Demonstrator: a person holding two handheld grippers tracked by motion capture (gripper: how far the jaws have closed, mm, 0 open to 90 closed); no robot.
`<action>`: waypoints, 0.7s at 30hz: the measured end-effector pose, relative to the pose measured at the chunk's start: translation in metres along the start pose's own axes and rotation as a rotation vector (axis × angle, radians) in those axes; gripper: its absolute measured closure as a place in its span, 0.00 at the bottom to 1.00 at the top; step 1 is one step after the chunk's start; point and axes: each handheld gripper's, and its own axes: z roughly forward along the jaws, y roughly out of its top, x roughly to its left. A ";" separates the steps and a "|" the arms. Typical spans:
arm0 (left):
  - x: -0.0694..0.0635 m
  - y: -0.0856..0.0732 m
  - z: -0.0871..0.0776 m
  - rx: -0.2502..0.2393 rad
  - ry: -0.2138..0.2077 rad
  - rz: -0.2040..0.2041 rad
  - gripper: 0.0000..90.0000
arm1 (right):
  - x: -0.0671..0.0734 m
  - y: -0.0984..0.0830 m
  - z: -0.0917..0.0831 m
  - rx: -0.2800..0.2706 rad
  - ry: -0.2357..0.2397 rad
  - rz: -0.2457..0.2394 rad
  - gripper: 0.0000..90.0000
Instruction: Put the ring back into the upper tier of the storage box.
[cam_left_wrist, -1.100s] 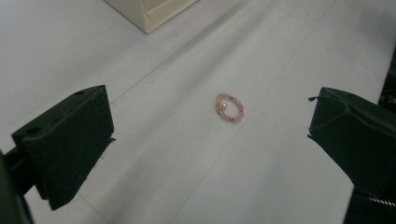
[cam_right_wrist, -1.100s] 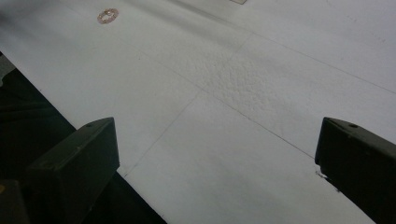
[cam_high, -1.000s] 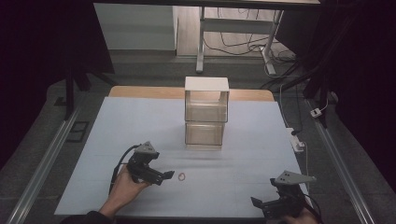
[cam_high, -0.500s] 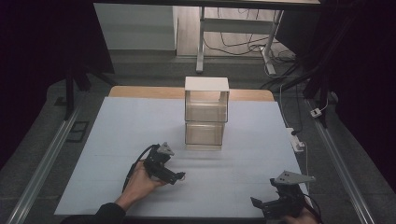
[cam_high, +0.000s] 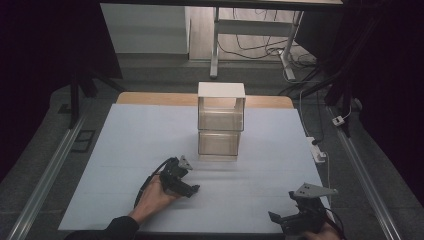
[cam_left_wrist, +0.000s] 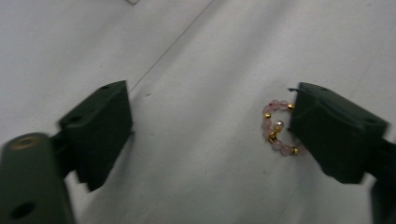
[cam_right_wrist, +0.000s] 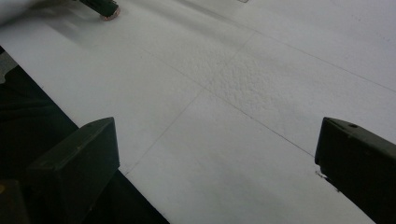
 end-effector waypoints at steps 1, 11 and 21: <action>-0.001 0.000 -0.001 -0.003 -0.005 0.012 0.25 | 0.000 0.000 0.000 0.000 0.000 0.000 0.00; -0.015 0.001 -0.007 0.013 -0.028 0.040 0.83 | 0.000 0.000 0.000 -0.001 -0.001 -0.001 0.00; -0.011 0.002 -0.008 0.021 -0.079 -0.025 0.97 | 0.000 0.000 0.000 -0.003 -0.002 -0.002 0.00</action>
